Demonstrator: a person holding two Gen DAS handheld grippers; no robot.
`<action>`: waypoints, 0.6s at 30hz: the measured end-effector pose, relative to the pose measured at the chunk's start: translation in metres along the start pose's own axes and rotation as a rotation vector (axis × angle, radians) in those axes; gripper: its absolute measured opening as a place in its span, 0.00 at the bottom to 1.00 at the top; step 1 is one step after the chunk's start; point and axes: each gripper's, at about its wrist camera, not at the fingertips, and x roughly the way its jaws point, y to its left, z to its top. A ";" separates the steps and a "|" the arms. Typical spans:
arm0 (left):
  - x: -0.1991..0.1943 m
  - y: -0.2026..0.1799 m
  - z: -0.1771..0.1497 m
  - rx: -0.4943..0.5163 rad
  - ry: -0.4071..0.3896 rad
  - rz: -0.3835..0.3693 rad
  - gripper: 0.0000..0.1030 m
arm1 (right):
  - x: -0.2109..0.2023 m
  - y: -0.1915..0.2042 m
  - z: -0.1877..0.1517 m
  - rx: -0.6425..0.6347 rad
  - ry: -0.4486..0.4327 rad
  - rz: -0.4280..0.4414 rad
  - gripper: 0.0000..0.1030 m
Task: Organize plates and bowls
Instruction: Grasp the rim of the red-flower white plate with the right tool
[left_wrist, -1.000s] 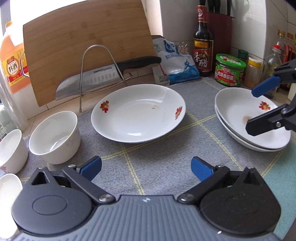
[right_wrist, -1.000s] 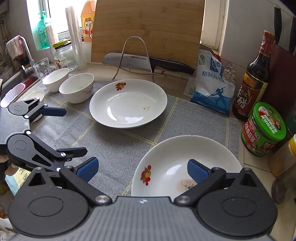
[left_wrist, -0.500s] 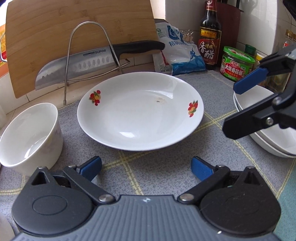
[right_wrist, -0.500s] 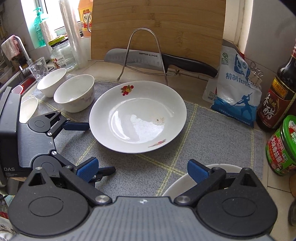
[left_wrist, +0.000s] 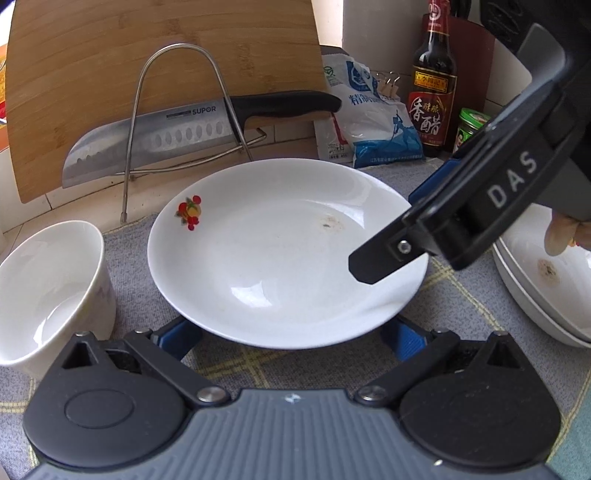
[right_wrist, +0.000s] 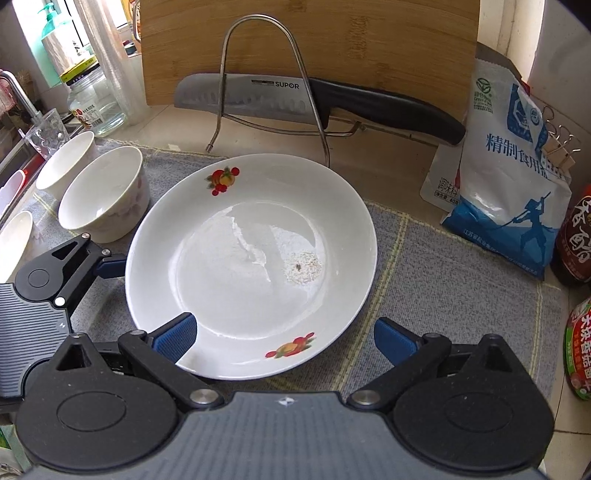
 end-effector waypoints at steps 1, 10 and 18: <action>0.000 0.000 0.001 -0.001 -0.001 0.001 1.00 | 0.004 -0.003 0.002 0.006 0.006 0.005 1.00; 0.001 0.000 0.002 0.006 -0.008 -0.001 1.00 | 0.025 -0.022 0.021 0.052 0.025 0.093 1.00; -0.001 0.000 0.001 0.015 -0.011 -0.007 1.00 | 0.038 -0.029 0.045 0.017 0.011 0.143 1.00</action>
